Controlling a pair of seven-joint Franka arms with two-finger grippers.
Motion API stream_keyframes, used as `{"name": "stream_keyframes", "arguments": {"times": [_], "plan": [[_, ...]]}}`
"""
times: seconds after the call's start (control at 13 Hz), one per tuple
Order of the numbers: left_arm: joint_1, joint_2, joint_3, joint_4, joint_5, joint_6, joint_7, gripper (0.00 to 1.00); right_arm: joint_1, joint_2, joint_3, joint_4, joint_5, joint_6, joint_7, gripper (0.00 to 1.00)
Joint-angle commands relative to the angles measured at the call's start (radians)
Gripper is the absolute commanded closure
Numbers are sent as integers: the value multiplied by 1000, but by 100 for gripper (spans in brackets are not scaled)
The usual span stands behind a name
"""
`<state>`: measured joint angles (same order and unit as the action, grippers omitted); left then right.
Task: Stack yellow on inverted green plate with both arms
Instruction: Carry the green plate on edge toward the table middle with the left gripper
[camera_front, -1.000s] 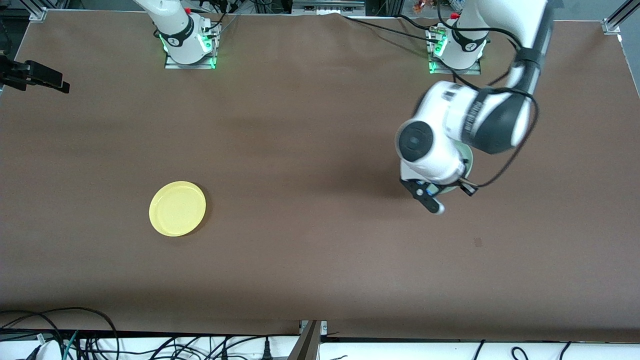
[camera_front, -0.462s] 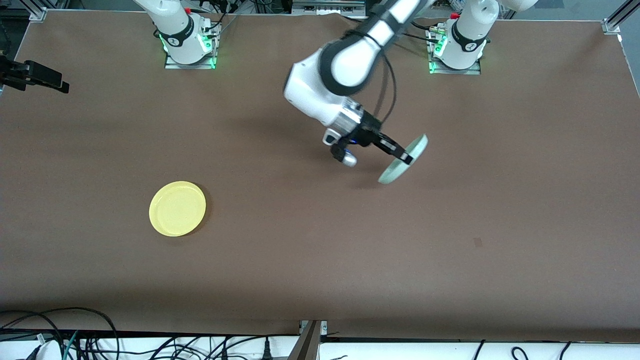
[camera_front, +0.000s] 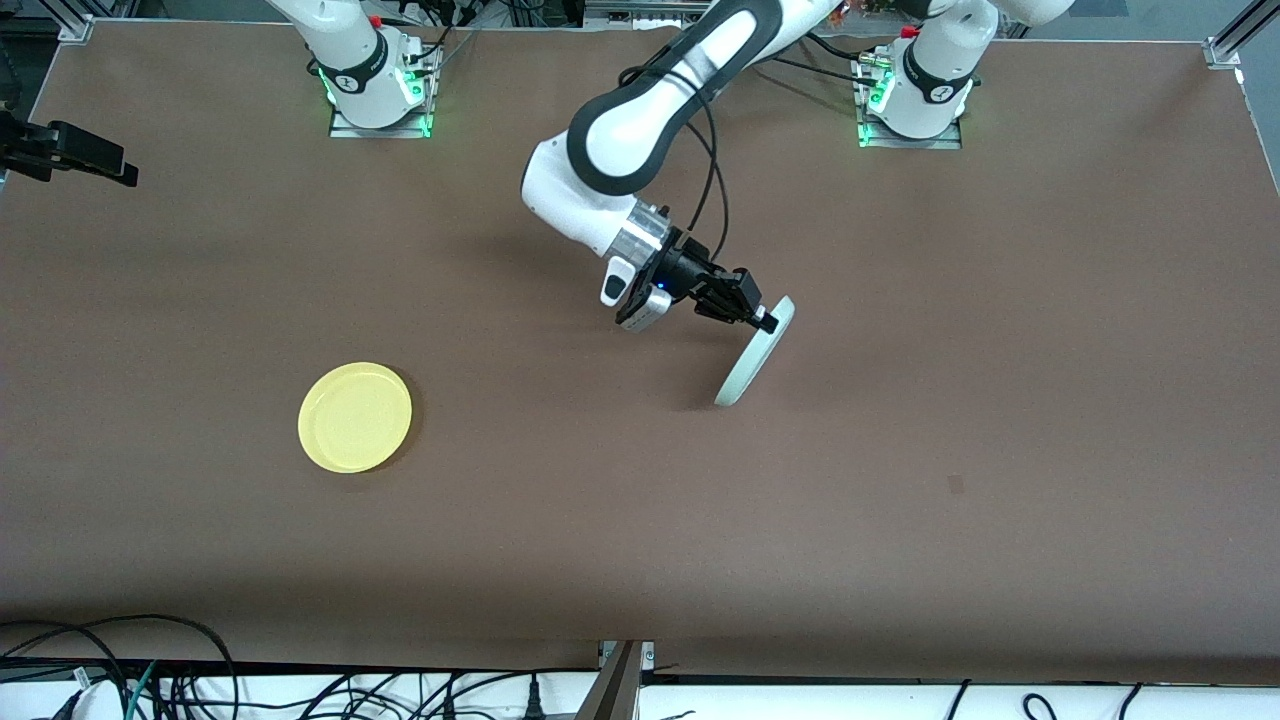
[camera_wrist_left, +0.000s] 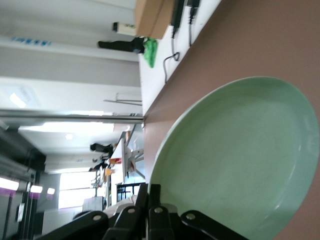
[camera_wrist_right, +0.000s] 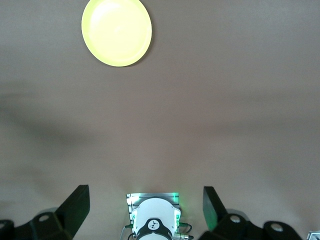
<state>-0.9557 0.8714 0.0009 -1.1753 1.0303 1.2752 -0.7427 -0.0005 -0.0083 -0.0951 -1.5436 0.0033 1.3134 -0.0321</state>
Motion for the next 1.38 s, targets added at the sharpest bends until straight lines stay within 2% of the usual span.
{"name": "stream_keyframes", "arguments": {"times": [0.0, 0.23, 0.46, 1.31], "plan": [[-64, 120, 70, 121, 17, -53, -67, 100, -10, 5, 3, 17, 18, -9, 8, 0], [-71, 130, 71, 121, 19, -39, -83, 100, -10, 5, 3, 17, 18, -11, 8, 0], [-92, 185, 79, 123, 20, -36, -83, 100, -10, 5, -3, 17, 20, -9, 8, 0], [-120, 189, 67, 128, -22, 18, -81, 100, -10, 7, -3, 17, 20, -11, 8, 0]]}}
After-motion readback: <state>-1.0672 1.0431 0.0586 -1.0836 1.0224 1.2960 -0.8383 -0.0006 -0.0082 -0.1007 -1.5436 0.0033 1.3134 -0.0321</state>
